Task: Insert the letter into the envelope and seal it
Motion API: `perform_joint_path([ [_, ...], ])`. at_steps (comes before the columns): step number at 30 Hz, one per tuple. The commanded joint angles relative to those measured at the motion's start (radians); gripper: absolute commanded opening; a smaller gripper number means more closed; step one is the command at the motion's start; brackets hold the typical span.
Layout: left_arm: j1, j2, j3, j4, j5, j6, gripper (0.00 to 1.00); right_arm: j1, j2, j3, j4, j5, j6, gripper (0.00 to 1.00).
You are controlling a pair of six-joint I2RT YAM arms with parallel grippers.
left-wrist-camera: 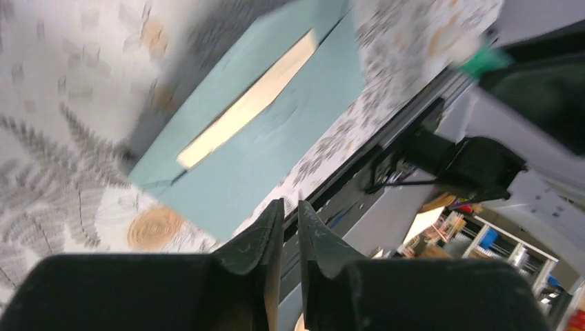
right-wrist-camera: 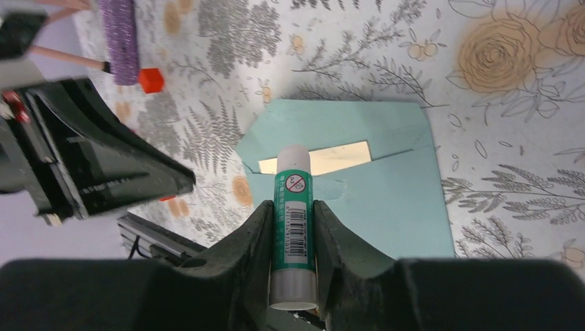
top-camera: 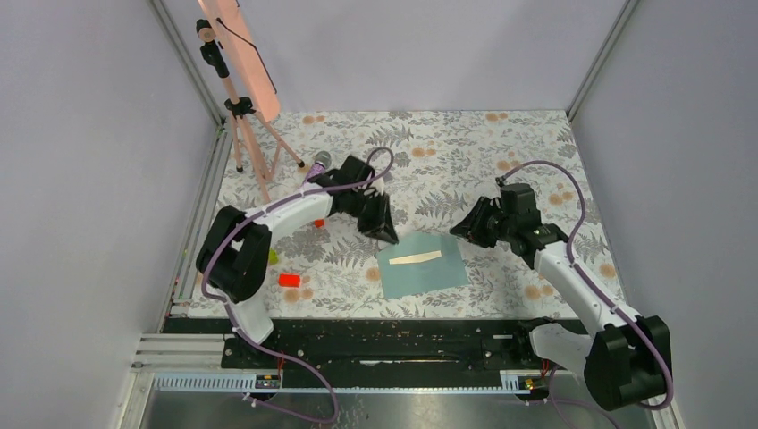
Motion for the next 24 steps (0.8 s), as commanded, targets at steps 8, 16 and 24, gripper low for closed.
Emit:
perform_joint_path([
  [8, -0.001, 0.313, 0.514, -0.216, -0.108, 0.117, 0.28, -0.029, -0.189, -0.120, 0.199, 0.004, 0.076, 0.00],
  [16, -0.001, 0.227, 0.470, -0.235, -0.066, 0.136, 0.31, -0.027, -0.208, -0.193, 0.349, 0.013, 0.099, 0.00],
  [24, -0.034, -0.060, 0.159, -0.240, 0.013, 0.168, 0.30, 0.118, -0.103, -0.148, 0.483, 0.337, -0.051, 0.00],
])
